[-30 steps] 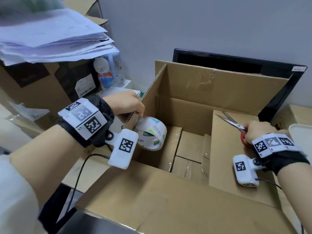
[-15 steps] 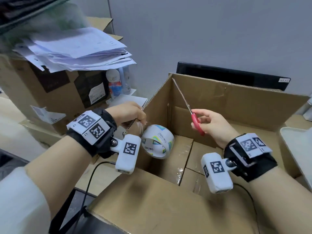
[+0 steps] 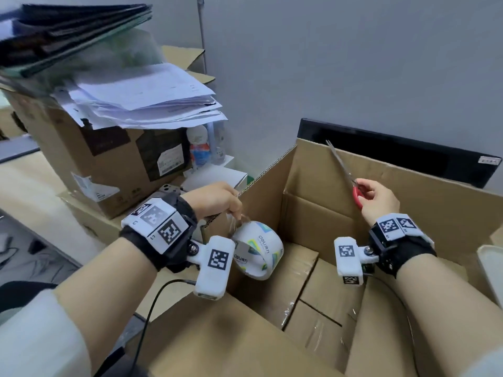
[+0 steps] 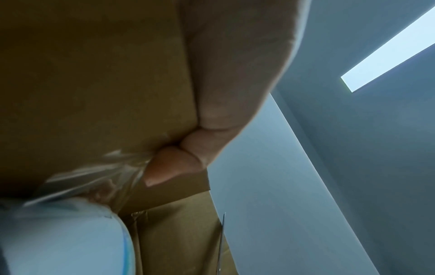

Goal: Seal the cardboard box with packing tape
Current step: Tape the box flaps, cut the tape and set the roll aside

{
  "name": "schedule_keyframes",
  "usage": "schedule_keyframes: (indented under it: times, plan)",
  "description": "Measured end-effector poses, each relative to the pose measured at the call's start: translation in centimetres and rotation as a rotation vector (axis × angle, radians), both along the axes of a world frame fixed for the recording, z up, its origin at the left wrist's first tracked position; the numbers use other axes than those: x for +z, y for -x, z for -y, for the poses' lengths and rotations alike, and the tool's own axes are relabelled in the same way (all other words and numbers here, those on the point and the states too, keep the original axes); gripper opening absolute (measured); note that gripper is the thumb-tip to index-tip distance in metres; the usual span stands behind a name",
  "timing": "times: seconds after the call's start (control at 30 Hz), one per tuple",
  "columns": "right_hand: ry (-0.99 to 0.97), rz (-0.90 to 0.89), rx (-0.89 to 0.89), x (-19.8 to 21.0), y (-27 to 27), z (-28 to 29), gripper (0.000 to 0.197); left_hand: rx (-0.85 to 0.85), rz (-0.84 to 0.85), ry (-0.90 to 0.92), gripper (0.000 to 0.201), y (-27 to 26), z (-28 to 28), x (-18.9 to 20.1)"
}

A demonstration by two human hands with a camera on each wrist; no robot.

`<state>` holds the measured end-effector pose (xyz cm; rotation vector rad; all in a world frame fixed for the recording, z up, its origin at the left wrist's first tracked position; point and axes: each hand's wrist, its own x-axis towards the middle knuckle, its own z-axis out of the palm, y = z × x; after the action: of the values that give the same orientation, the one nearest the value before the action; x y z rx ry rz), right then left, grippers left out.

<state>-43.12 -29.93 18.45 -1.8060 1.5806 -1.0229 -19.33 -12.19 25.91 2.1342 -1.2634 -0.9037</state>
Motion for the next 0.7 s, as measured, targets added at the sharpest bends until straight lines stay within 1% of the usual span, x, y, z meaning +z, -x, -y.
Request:
schedule_keyframes:
  times: [0.1,0.17,0.2,0.27,0.33,0.47,0.5,0.53,0.57,0.63,0.67,0.7]
  plan:
    - [-0.058,0.081,-0.010,-0.5,-0.2,1.8,0.029,0.003,-0.031,-0.009,0.018,-0.8,0.8,-0.3]
    - [-0.080,0.113,-0.007,-0.9,-0.4,2.8,0.029,0.034,-0.098,0.007,0.008,-1.8,1.2,-0.5]
    - [-0.092,0.119,0.000,-1.1,-0.6,3.3,0.029,0.059,-0.129,0.020,0.008,-2.5,1.4,-0.7]
    - [-0.105,0.123,0.014,-1.7,-1.0,3.5,0.031,0.119,-0.178,0.024,0.015,-4.3,1.3,-1.2]
    - [-0.094,0.122,0.043,-2.4,-1.6,3.5,0.032,0.158,-0.259,-0.006,0.012,-5.9,1.4,-1.9]
    - [-0.094,0.138,0.071,-3.4,-3.1,2.7,0.035,0.176,-0.356,-0.135,0.003,-8.2,1.3,-2.5]
    - [-0.097,0.161,0.080,-3.6,-3.4,2.3,0.036,0.192,-0.362,-0.166,0.011,-8.7,1.3,-2.5]
    - [-0.096,0.186,0.098,-3.8,-3.7,1.9,0.035,0.215,-0.307,-0.197,0.020,-9.0,1.3,-2.4]
    - [-0.096,0.208,0.125,-4.0,-4.0,1.6,0.034,0.241,-0.182,-0.216,0.027,-9.4,1.3,-2.7]
    - [-0.103,0.243,0.202,-4.3,-4.7,0.8,0.033,0.276,0.249,-0.236,0.038,-9.4,1.0,-3.7]
    - [-0.110,0.259,0.252,-4.4,-5.3,0.3,0.034,0.316,0.406,-0.210,0.041,-9.0,0.5,-4.5]
    - [-0.114,0.271,0.295,-4.5,-5.9,0.0,0.034,0.382,0.466,-0.132,0.041,-8.3,0.0,-5.3]
